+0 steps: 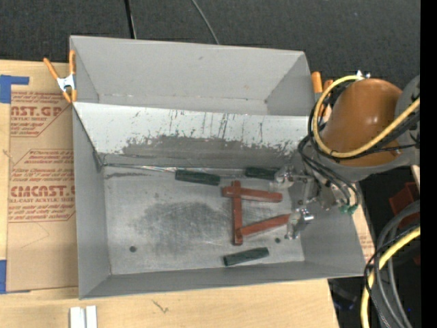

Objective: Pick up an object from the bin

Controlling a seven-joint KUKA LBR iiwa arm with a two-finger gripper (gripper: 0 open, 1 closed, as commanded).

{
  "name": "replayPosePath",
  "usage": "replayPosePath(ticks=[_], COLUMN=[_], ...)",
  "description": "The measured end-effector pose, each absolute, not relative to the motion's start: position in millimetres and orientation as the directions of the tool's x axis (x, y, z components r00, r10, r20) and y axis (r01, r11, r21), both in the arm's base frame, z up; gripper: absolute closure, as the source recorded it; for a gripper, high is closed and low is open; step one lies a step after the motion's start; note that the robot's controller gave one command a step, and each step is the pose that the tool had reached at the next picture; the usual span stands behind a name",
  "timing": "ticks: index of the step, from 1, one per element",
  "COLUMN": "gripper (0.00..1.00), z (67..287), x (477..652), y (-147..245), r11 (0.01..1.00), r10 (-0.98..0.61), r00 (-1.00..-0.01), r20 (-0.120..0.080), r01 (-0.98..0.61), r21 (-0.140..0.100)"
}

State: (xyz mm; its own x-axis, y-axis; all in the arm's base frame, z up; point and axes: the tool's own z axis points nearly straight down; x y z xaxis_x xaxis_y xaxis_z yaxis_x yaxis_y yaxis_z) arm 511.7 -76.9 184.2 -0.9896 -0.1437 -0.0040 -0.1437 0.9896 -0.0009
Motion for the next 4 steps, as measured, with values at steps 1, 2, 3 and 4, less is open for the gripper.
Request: replayPosePath(ticks=[1,2,3,4], gripper=[0.0,0.0,0.0,1.0], z=[159.0,138.5,68.7,73.5], x=[479.7,494.5,504.0,504.1], y=[-67.3,-79.7,-81.2,-97.9], r11=[0.945,0.973,0.95,0.969], r10=[-0.326,-0.229,-0.312,-0.246], r00=[-0.945,-0.973,-0.95,-0.969], r20=[0.002,-0.001,-0.007,-0.001], r01=[-0.326,-0.229,-0.312,-0.246], r21=[0.002,0.001,-0.001,0.001])
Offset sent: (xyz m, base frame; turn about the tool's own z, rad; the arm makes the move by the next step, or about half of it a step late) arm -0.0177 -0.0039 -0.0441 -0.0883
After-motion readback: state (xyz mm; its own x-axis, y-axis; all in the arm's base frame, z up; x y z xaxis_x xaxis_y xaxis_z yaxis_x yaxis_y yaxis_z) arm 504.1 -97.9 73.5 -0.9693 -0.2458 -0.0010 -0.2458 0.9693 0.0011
